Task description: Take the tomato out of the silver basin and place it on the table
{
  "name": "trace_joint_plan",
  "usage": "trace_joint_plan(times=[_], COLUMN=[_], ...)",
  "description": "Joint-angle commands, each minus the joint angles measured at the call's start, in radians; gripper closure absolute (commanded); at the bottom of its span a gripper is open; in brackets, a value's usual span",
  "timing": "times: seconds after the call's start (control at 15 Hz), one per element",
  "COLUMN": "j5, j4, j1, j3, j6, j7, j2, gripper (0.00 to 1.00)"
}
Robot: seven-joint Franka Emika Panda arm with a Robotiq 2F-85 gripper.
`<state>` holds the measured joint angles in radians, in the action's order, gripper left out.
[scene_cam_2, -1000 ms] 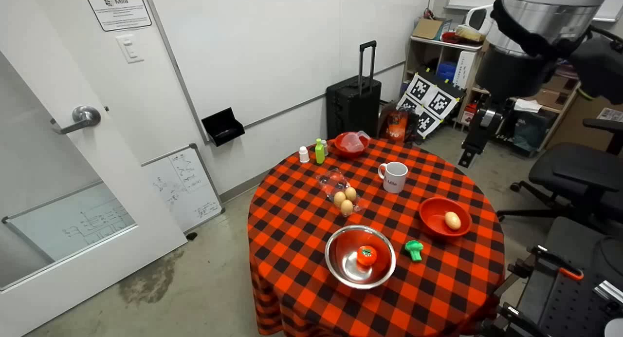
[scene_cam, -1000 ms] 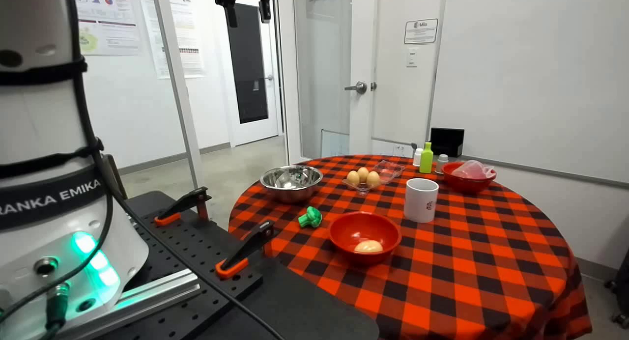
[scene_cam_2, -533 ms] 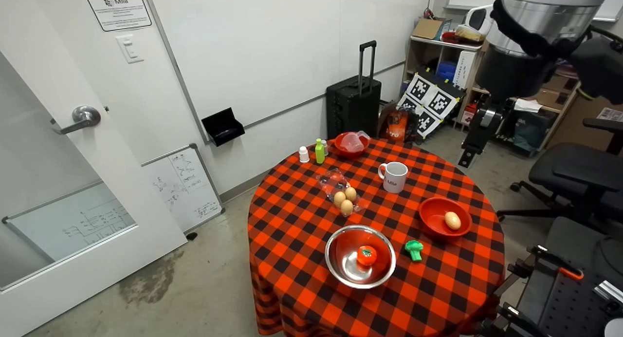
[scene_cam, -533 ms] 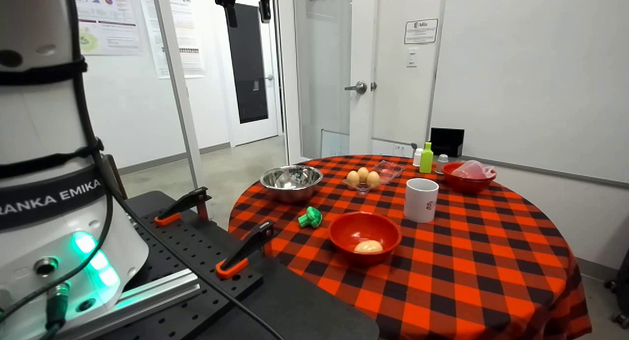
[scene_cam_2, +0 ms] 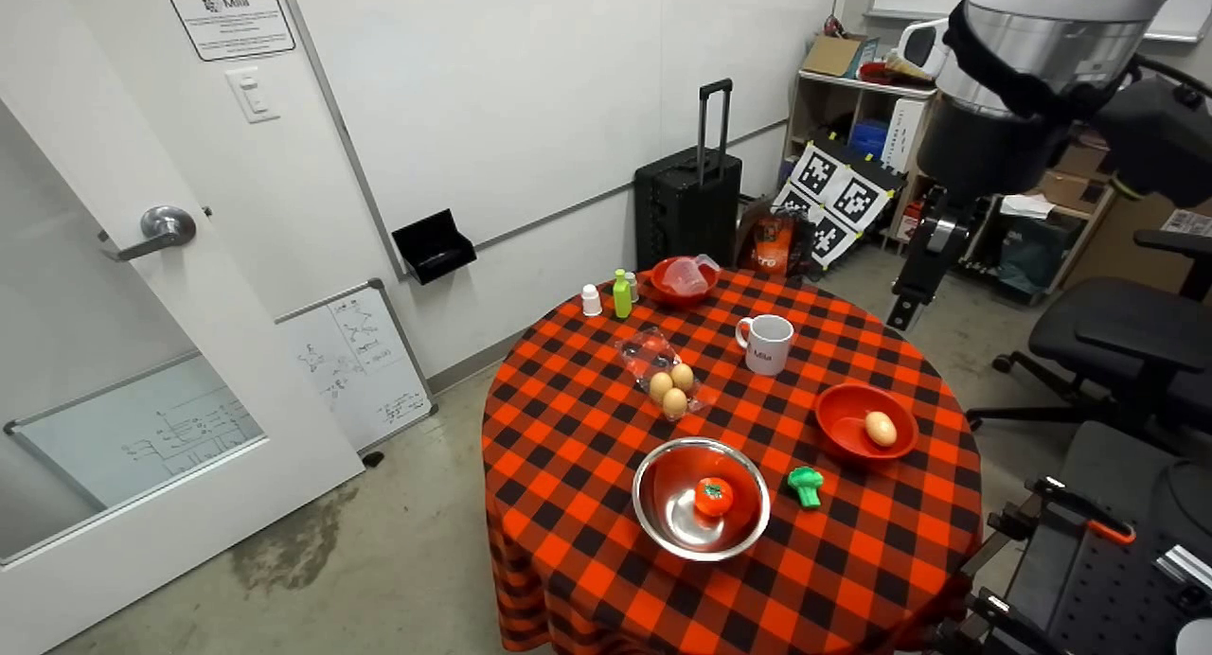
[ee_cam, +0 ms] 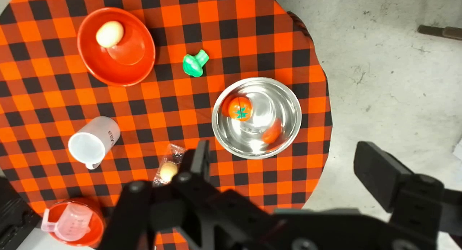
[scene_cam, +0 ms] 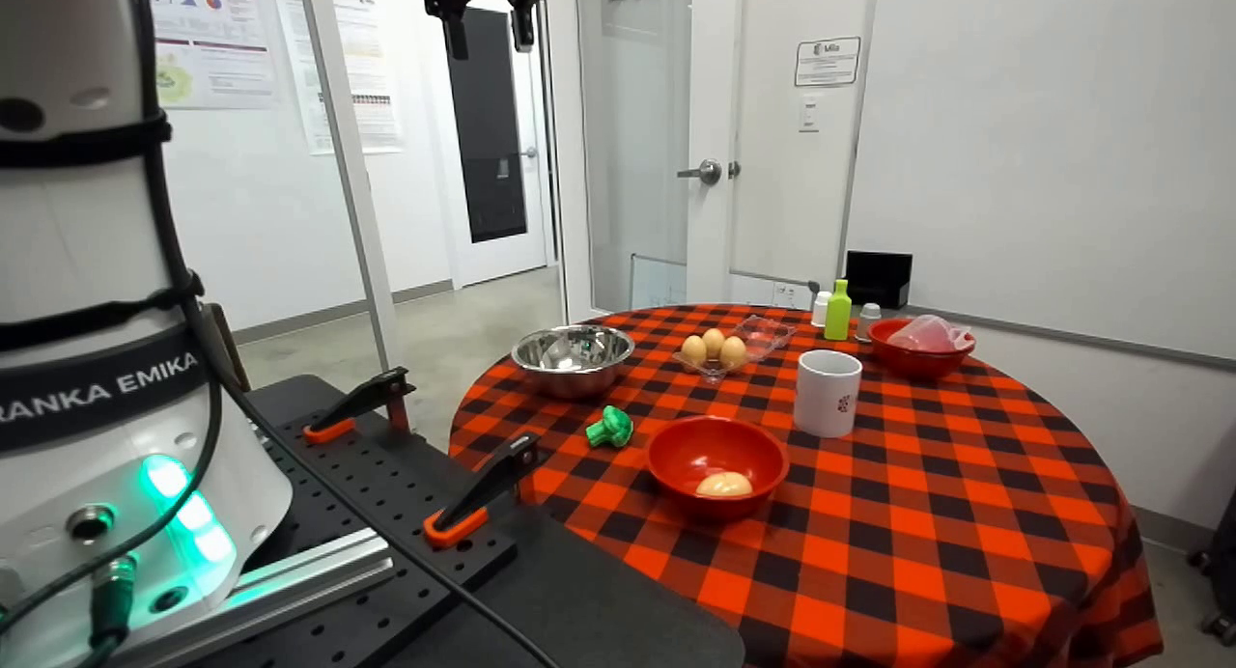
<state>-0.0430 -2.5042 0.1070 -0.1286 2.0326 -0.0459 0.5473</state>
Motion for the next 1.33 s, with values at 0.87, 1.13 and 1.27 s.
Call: trace_joint_plan(times=[0.87,1.13,1.27], j5=[-0.026,-0.083,-0.120], j4=[0.165,0.223,0.252], j1=[-0.013,-0.021,-0.027], j3=[0.067,0.054,0.043], j6=[0.297,0.327,0.340], j7=[0.230,0.265,0.284], j2=[-0.549,-0.684,-0.745], gripper=[0.00,0.00,0.00])
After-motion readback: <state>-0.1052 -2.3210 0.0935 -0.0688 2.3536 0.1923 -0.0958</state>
